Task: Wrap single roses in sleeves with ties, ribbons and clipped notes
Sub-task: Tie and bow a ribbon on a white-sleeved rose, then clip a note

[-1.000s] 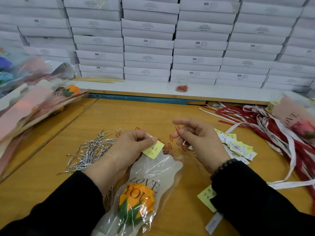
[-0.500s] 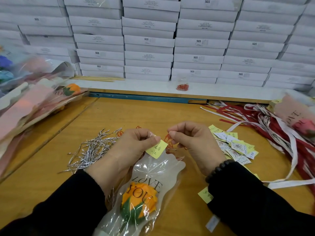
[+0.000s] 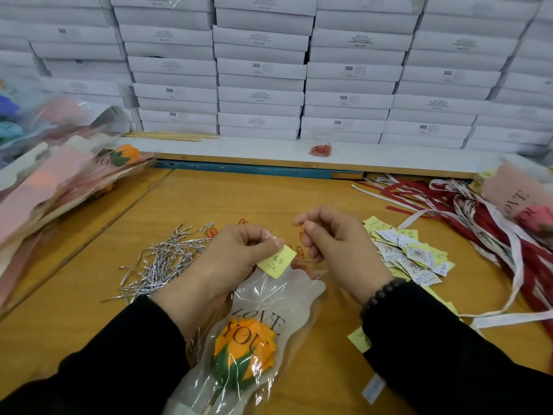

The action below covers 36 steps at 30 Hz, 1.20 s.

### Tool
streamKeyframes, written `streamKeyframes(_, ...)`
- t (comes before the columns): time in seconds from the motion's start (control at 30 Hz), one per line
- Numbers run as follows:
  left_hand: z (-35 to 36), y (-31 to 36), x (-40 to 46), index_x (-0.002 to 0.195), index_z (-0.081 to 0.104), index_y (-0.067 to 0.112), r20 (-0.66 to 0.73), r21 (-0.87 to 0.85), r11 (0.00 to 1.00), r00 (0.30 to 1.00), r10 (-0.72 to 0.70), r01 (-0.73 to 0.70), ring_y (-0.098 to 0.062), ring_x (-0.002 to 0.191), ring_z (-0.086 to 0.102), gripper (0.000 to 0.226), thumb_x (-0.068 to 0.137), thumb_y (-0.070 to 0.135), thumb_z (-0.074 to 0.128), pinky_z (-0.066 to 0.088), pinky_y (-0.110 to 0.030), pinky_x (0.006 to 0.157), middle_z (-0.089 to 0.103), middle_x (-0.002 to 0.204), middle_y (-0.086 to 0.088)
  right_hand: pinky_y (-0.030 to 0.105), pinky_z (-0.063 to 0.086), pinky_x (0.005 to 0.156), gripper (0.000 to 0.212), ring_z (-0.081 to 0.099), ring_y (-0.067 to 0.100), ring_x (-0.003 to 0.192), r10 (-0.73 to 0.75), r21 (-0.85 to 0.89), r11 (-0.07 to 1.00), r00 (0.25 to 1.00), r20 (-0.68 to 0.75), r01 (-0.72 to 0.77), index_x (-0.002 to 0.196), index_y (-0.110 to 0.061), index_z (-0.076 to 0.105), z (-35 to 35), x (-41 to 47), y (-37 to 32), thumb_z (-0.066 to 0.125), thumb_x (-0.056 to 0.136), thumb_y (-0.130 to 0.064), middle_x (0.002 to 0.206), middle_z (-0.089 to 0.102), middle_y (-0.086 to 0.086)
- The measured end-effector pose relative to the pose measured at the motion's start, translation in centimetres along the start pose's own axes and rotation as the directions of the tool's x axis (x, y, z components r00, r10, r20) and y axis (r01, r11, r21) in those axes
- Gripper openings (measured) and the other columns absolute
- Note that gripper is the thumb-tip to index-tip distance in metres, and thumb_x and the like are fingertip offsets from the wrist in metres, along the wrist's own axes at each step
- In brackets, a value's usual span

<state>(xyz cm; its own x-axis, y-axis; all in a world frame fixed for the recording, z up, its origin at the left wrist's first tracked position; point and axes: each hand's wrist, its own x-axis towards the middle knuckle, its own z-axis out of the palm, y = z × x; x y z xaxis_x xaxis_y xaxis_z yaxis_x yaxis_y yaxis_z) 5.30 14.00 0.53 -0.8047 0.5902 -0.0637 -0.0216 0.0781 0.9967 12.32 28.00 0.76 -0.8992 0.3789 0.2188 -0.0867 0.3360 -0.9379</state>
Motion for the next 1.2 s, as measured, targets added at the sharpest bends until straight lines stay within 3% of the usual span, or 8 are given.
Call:
streamKeyframes(0.17, -0.01, 0.05, -0.03, 0.072, 0.064, 0.003, 0.007, 0.004, 1.0, 1.0, 0.008, -0.008, -0.021, 0.066, 0.055, 0.015, 0.084, 0.013, 0.065, 0.041, -0.031, 0.062, 0.061, 0.073, -0.015, 0.025, 0.049, 0.052, 0.011, 0.052, -0.001, 0.051, -0.004, -0.026, 1.0, 1.0, 0.028, 0.005, 0.086, -0.021, 0.056, 0.27, -0.09, -0.08, 0.058, 0.089, -0.011, 0.068, 0.056, 0.0)
streamKeyframes(0.33, 0.0, 0.03, -0.01, 0.074, 0.065, 0.003, 0.01, 0.003, 1.0, 1.0, 0.004, -0.004, -0.017, 0.063, 0.058, 0.014, 0.084, 0.013, 0.065, 0.044, -0.028, 0.06, 0.063, 0.071, -0.012, 0.034, 0.052, 0.046, 0.012, 0.061, 0.022, 0.059, -0.004, 0.013, 1.0, 1.0, 0.009, 0.004, 0.074, -0.011, 0.063, 0.18, -0.22, -0.13, 0.065, 0.085, -0.008, 0.06, 0.057, 0.003)
streamKeyframes(0.43, 0.0, 0.05, 0.0, 0.074, 0.065, 0.003, 0.012, 0.011, 1.0, 1.0, 0.002, -0.002, -0.015, 0.06, 0.058, 0.015, 0.084, 0.014, 0.065, 0.044, -0.025, 0.057, 0.063, 0.07, -0.011, 0.05, 0.057, 0.06, 0.018, 0.057, 0.008, 0.057, 0.003, 0.019, 1.0, 1.0, 0.017, -0.003, 0.077, -0.018, 0.068, 0.18, -0.23, -0.16, 0.06, 0.088, -0.005, 0.062, 0.059, 0.0)
streamKeyframes(0.67, 0.08, 0.12, 0.02, 0.071, 0.064, 0.004, 0.013, 0.029, 1.0, 1.0, 0.003, -0.004, -0.01, 0.053, 0.056, 0.016, 0.085, 0.012, 0.064, 0.043, -0.018, 0.049, 0.062, 0.062, -0.005, 0.045, 0.055, 0.064, 0.016, 0.063, 0.007, 0.061, -0.036, 0.066, 0.997, 0.999, -0.026, 0.038, 0.083, -0.016, 0.06, 0.08, -0.12, -0.23, 0.064, 0.083, -0.001, 0.075, 0.066, 0.009)
streamKeyframes(0.8, 0.15, 0.15, -0.06, 0.072, 0.065, 0.003, 0.017, 0.023, 1.0, 1.0, 0.0, -0.001, -0.01, 0.052, 0.057, 0.015, 0.085, 0.011, 0.064, 0.044, -0.018, 0.047, 0.063, 0.063, -0.006, 0.022, 0.055, 0.059, 0.012, 0.064, 0.008, 0.057, -0.03, 0.133, 0.991, 0.999, -0.029, 0.034, 0.08, -0.011, 0.061, 0.17, 0.04, 0.1, 0.067, 0.08, 0.0, 0.07, 0.067, 0.009)
streamKeyframes(0.9, 0.21, 0.14, -0.04, 0.078, 0.067, -0.003, -0.01, 0.016, 1.0, 1.0, 0.0, 0.001, -0.013, 0.052, 0.054, 0.014, 0.084, 0.01, 0.065, 0.04, -0.02, 0.047, 0.062, 0.063, -0.008, 0.031, 0.055, 0.05, 0.011, 0.064, 0.015, 0.058, 0.008, 0.166, 0.986, 1.0, -0.025, -0.003, 0.08, -0.011, 0.061, 0.29, -0.05, 0.24, 0.068, 0.081, -0.002, 0.07, 0.067, 0.01)
streamKeyframes(1.03, 0.29, 0.13, -0.04, 0.084, 0.068, -0.008, -0.021, -0.054, 0.999, 1.0, 0.004, -0.005, -0.003, 0.037, 0.049, 0.015, 0.081, 0.007, 0.066, 0.034, -0.011, 0.036, 0.061, 0.05, -0.001, 0.02, 0.037, 0.036, 0.013, 0.062, 0.019, 0.053, 0.041, 0.179, 0.983, 0.999, -0.008, -0.039, 0.076, -0.015, 0.06, 0.52, -0.22, 0.25, 0.068, 0.081, -0.006, 0.065, 0.065, 0.006)
streamKeyframes(1.2, -0.11, -0.02, 0.17, 0.073, 0.069, 0.001, -0.008, 0.013, 1.0, 1.0, 0.025, -0.025, 0.0, 0.036, 0.044, 0.015, 0.082, 0.012, 0.066, 0.03, -0.01, 0.035, 0.059, 0.048, 0.002, 0.017, 0.039, 0.036, 0.017, 0.063, 0.017, 0.052, 0.013, 0.14, 0.99, 0.999, -0.033, -0.009, 0.073, -0.015, 0.059, 0.8, -0.33, -0.02, 0.07, 0.08, -0.004, 0.067, 0.065, 0.01)
